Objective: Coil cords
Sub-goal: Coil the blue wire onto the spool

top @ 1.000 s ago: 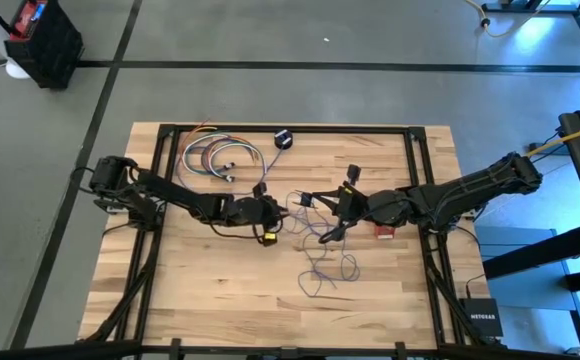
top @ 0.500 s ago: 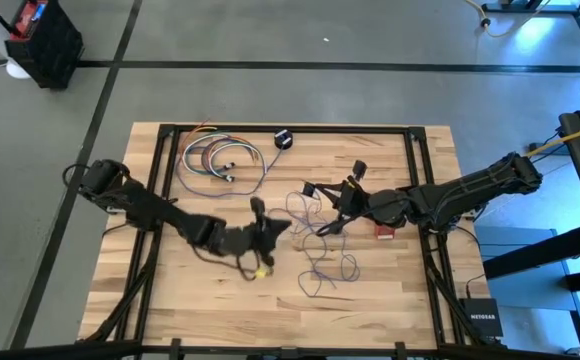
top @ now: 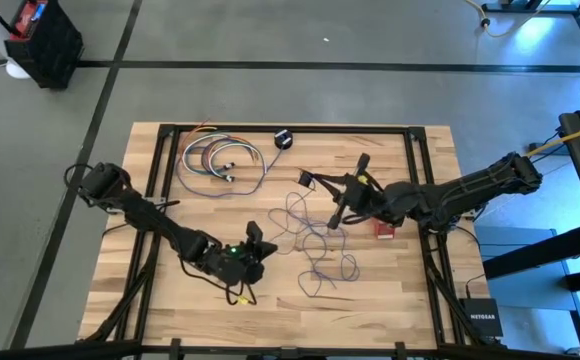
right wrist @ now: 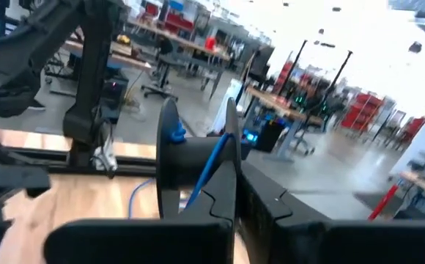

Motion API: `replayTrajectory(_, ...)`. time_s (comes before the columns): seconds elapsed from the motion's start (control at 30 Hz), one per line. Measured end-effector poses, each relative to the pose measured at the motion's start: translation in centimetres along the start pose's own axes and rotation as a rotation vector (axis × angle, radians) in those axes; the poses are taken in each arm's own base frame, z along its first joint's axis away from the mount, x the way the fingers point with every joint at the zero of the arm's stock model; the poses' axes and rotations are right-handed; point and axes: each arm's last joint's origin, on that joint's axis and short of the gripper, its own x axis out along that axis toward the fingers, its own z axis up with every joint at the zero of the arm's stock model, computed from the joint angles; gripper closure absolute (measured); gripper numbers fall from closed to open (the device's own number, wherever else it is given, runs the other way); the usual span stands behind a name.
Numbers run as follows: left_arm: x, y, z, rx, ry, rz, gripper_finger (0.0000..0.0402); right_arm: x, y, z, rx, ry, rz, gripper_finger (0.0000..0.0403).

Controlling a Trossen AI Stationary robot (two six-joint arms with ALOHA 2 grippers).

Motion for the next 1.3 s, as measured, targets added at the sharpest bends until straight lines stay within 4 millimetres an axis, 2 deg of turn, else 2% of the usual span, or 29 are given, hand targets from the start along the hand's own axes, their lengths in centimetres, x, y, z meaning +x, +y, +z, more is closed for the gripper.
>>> replayTrajectory(0.13, 0.4, 0.2, -0.3, -0.048, 0.016, 0.004, 0.0367, 0.0, 0.0, 0.1, -0.010, -0.017, 0.014, 0.0391)
replayTrajectory(0.27, 0.4, 0.1, -0.7, -0.108, 0.055, -0.013, 0.0318, 0.0, 0.0, 0.2, -0.015, -0.020, 0.012, 0.0391)
replayTrajectory(0.43, -0.3, -0.4, -0.9, -0.187, 0.128, -0.060, 0.0257, 0.0, -0.1, 0.3, -0.050, -0.026, 0.009, 0.0391)
replayTrajectory(0.57, -1.5, -1.1, -1.2, -0.263, 0.211, -0.094, 0.0232, 0.0, 0.0, 0.2, -0.058, -0.020, 0.012, 0.0391)
replayTrajectory(0.63, -2.2, -1.6, -1.6, -0.316, 0.266, -0.105, 0.0229, 0.0, 0.0, 0.1, -0.065, -0.012, 0.015, 0.0391)
replayTrajectory(0.8, -3.8, -3.0, -2.8, -0.592, 0.366, -0.073, 0.0233, 0.0, 0.1, -0.1, -0.079, 0.006, 0.027, 0.0391)
replayTrajectory(1.0, -4.8, -4.5, -3.4, -0.737, 0.262, 0.070, 0.0250, -0.1, 0.4, -0.8, -0.075, 0.050, 0.070, 0.0391)
replayTrajectory(1.13, -3.5, -4.0, -2.8, -0.831, 0.169, 0.126, 0.0254, -0.1, 0.5, -1.0, -0.059, 0.074, 0.078, 0.0391)
replayTrajectory(1.3, 0.1, -3.1, -2.4, -0.820, 0.106, 0.001, 0.0254, -0.1, 0.6, -1.5, -0.062, 0.112, 0.091, 0.0391)
